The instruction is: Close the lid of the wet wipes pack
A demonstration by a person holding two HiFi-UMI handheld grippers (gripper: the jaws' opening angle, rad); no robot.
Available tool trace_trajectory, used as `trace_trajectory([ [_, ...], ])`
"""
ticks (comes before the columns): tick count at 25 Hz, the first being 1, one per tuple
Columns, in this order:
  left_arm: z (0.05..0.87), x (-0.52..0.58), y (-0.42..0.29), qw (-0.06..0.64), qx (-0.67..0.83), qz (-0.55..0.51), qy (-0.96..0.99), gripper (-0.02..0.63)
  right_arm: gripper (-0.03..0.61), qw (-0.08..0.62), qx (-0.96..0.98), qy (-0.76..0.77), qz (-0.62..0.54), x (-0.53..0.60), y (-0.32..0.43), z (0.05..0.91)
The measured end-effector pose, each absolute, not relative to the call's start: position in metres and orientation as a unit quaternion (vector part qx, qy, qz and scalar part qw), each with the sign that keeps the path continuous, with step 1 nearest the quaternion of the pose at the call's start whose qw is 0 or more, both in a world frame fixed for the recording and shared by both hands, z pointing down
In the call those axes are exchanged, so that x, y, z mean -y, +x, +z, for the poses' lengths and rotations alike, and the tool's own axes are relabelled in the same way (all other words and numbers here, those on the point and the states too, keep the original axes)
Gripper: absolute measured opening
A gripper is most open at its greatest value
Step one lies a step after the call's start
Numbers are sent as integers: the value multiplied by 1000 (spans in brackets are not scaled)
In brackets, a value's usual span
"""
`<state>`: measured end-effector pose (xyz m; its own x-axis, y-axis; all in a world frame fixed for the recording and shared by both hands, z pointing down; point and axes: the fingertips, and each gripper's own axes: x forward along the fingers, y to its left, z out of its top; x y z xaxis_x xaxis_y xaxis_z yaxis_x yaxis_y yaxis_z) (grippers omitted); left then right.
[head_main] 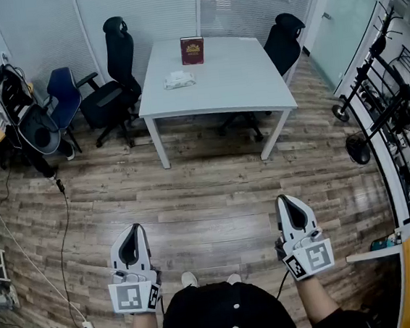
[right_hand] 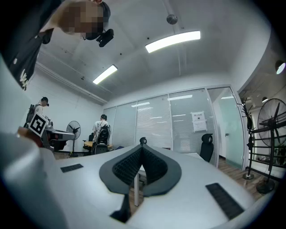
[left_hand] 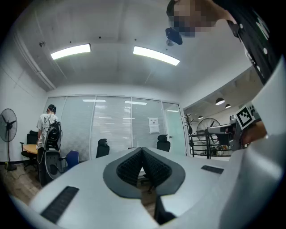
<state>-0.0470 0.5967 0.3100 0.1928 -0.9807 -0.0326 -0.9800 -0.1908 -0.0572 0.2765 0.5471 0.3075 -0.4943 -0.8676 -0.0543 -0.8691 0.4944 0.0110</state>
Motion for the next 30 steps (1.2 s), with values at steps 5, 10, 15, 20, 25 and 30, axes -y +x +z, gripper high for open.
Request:
trace_trajectory([
  [5,309,-595,-46,29,-639,0,-769,15,28,18,-866,-499,24,-545,276,307],
  [10,309,-596,-46,31,-640,0,-768,15,28,33,-866,-499,19,-548,276,308],
  [15,311,-595,-46,33,-640,1,-768,14,29,68,-872,-485,4,-552,272,307],
  [20,312,-593,-49,30,-639,2,-768,15,72,75,-867,-493,-4,-545,269,307],
  [25,312,-587,-58,32,-636,3,-771,15,316,84,-863,-498,-9,-537,261,306],
  [30,312,-582,-78,32,-628,4,-777,15,314,74,-861,-504,-4,-532,240,306],
])
